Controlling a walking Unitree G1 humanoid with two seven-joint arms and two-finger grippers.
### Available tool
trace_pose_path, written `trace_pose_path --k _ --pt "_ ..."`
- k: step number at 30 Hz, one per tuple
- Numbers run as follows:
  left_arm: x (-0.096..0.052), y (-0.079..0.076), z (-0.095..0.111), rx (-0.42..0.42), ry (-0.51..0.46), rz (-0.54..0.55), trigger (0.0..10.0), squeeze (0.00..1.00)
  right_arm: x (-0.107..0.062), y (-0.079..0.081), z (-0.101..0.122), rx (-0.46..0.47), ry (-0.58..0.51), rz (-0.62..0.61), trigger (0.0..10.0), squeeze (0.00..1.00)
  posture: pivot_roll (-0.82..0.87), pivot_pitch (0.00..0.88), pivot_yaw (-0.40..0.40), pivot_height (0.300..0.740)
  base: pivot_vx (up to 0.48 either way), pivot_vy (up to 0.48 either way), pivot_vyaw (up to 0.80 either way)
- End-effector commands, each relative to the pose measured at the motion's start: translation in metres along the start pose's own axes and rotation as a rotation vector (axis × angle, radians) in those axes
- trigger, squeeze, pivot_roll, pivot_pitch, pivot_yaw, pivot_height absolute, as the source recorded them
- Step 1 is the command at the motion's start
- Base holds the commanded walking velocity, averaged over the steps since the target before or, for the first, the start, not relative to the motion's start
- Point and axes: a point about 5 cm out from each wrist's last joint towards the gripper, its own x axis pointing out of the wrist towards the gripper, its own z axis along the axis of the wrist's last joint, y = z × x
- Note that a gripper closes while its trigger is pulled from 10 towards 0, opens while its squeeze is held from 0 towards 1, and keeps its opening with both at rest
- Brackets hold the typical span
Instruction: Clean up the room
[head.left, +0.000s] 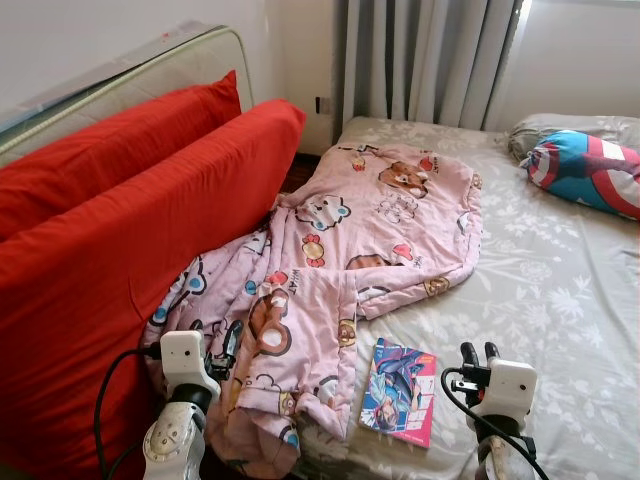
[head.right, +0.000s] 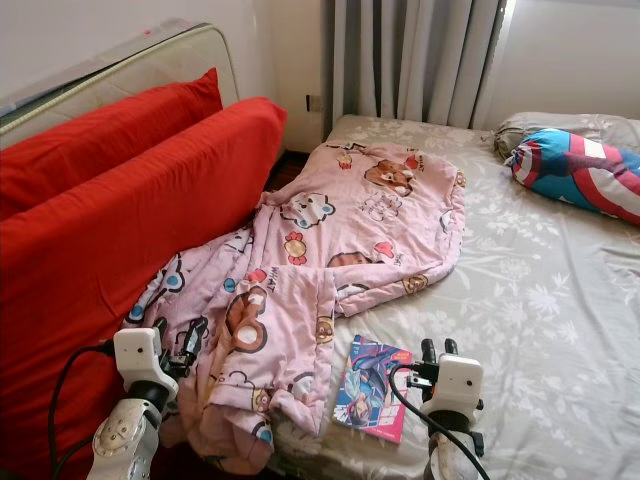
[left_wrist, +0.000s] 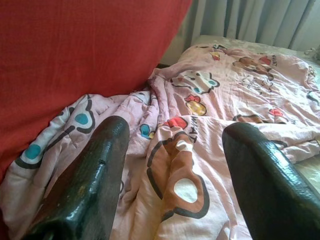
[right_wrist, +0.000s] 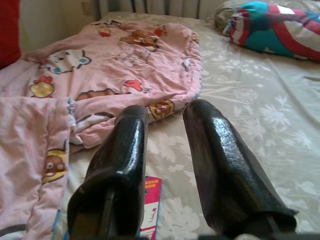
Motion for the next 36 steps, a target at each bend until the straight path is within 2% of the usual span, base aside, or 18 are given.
trace_pose_path --k 1,6,36 --pt "0.001 0.002 0.004 0.004 -0.008 0.004 10.0 0.0 0.002 0.005 0.004 0.0 -0.009 0.018 10.0 0.0 0.01 0.0 0.013 0.693 0.0 0.0 0.0" --pt "-0.002 0.003 0.002 -0.004 0.005 0.01 10.0 0.0 -0.002 0.005 0.0 -0.001 0.005 0.025 10.0 0.0 0.01 0.0 0.014 0.658 0.0 0.0 0.0" --pt "0.007 0.002 0.009 -0.005 0.007 0.003 10.0 0.0 0.003 0.011 -0.008 -0.006 0.057 0.088 10.0 0.0 0.02 0.0 0.009 0.658 0.0 0.0 0.0"
